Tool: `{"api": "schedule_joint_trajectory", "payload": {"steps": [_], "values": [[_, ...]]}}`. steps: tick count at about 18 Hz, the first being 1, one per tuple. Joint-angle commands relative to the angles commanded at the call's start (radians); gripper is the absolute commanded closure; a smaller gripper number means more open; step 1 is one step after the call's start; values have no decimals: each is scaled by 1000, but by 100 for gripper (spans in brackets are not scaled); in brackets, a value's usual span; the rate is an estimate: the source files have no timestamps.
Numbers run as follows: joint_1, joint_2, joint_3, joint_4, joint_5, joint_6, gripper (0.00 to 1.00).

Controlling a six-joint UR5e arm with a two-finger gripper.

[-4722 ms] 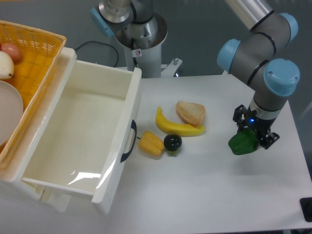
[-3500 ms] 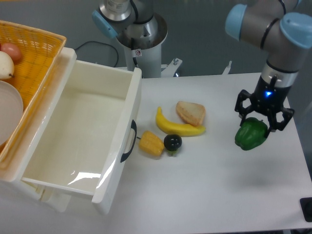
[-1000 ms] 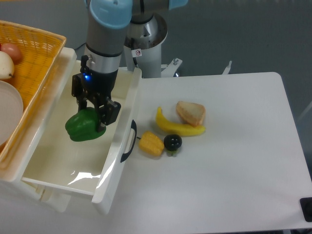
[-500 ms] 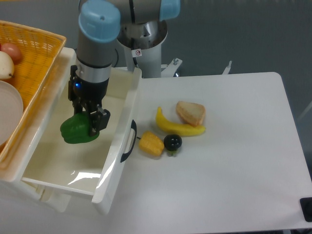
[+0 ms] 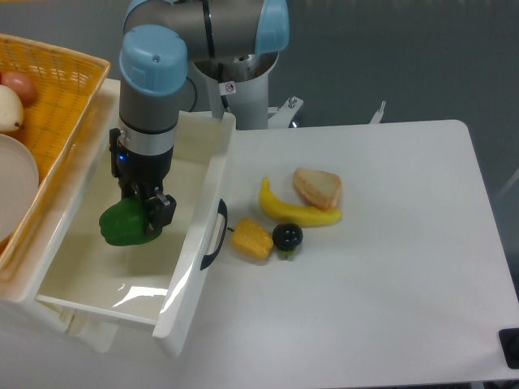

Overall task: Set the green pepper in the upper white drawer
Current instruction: 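Lower the green pepper down into the white drawer, then open the gripper to release the pepper inside the drawer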

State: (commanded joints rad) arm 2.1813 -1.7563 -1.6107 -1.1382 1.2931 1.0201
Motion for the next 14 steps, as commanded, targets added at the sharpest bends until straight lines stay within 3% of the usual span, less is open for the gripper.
{"api": "schedule_joint_trajectory", "payload": {"steps": [5, 10, 14], "values": [[-21, -8, 2, 0, 26, 0, 49], [-21, -6, 2, 2, 25, 0, 35], [-20, -6, 3, 3, 25, 0, 29]]}}
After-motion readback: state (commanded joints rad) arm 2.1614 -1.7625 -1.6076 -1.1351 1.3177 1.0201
